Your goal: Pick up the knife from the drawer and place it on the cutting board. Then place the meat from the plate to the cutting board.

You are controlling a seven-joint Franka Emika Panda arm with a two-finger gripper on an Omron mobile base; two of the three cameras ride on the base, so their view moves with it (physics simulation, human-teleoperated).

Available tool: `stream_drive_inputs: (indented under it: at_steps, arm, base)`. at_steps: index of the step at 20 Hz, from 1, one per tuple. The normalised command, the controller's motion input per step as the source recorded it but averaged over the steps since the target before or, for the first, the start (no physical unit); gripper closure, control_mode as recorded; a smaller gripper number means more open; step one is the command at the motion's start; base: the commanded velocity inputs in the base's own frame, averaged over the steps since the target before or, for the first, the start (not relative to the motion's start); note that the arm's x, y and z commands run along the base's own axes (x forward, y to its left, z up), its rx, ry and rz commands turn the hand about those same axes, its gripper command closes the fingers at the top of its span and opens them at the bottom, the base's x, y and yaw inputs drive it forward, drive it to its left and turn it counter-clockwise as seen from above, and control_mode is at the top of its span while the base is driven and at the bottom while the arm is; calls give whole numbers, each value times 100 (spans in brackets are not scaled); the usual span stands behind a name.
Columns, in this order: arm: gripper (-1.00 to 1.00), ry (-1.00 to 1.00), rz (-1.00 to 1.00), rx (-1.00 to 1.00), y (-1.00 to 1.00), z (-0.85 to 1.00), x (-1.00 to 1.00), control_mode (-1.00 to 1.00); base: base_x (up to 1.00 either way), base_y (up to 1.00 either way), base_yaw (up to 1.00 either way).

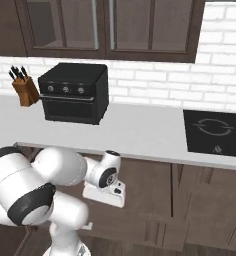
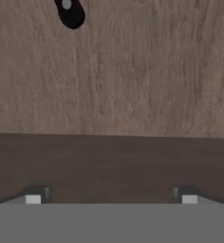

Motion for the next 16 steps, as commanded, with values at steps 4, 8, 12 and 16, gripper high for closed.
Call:
stream_drive_inputs:
  at_steps: [4, 8, 12, 16]
  arm:
    - [-100, 13, 0, -1, 18, 9, -21, -100]
    - [-100, 5, 6, 0, 43, 9, 49, -100]
    - [-100, -1, 14, 5, 23, 0, 68, -100]
    - [-100, -3, 11, 0, 13, 0, 52, -100]
  base:
    - [0, 0, 0]
    - [0, 0, 0]
    - [0, 0, 0]
    - [0, 0, 0]
